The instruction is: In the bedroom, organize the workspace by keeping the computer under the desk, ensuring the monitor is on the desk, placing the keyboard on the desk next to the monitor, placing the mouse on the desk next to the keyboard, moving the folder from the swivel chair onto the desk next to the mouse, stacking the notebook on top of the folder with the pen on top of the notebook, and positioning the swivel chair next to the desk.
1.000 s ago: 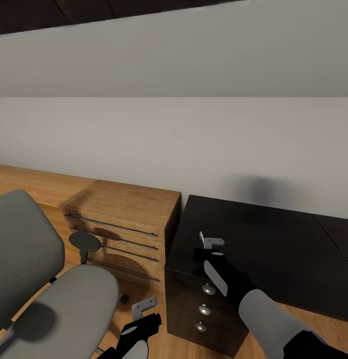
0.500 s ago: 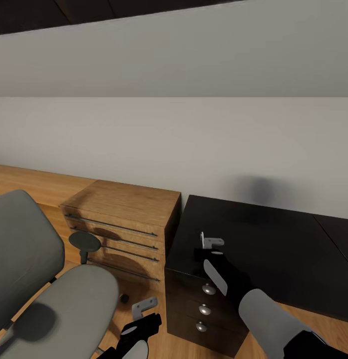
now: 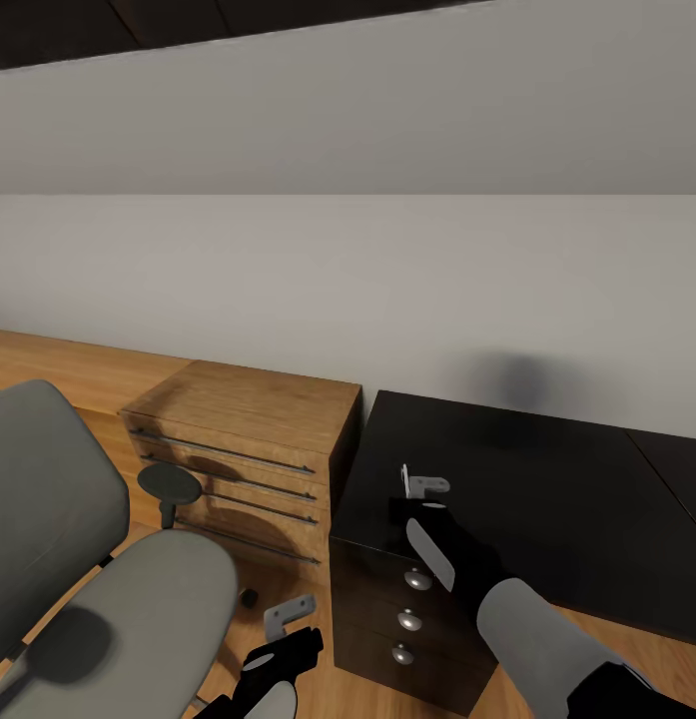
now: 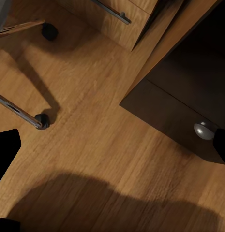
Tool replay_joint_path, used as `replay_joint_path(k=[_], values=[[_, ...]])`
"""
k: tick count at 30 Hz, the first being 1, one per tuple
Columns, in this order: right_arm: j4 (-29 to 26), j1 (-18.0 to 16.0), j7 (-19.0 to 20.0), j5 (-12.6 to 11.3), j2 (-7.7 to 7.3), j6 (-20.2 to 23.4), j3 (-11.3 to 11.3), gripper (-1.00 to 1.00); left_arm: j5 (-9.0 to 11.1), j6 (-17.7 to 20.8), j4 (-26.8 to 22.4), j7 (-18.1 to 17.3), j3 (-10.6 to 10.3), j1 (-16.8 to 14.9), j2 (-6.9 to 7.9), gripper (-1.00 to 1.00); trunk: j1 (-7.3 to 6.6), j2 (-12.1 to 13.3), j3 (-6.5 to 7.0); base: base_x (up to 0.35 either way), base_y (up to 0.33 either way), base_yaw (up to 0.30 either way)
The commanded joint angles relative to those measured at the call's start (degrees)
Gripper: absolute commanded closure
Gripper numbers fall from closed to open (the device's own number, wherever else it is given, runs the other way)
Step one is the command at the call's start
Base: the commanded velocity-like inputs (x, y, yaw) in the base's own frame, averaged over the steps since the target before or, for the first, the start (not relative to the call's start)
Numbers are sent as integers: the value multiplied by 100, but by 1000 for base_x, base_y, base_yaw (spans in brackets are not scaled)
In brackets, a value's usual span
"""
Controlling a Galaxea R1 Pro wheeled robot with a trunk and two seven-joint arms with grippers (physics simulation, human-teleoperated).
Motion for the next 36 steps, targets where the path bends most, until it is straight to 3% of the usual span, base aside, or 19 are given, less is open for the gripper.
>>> replay_joint_path(k=[1,24,31,36], values=[[214,0,-42,-211,-2,31,28,100,11,27,-9,35,-15,-8,5,-100,0,-3,-7,0,0,0],[214,0,-54,-215,-2,114,28,100,11,27,-9,34,-15,-8,5,-100,0,-3,-7,0,0,0],[195,0,-60,-328,-5,169,28,100,11,27,-9,35,-15,-8,5,-100,0,-3,-7,0,0,0],[86,0,-274,-366,-9,285,28,100,11,27,-9,35,-15,-8,5,-100,0,-3,-7,0,0,0]])
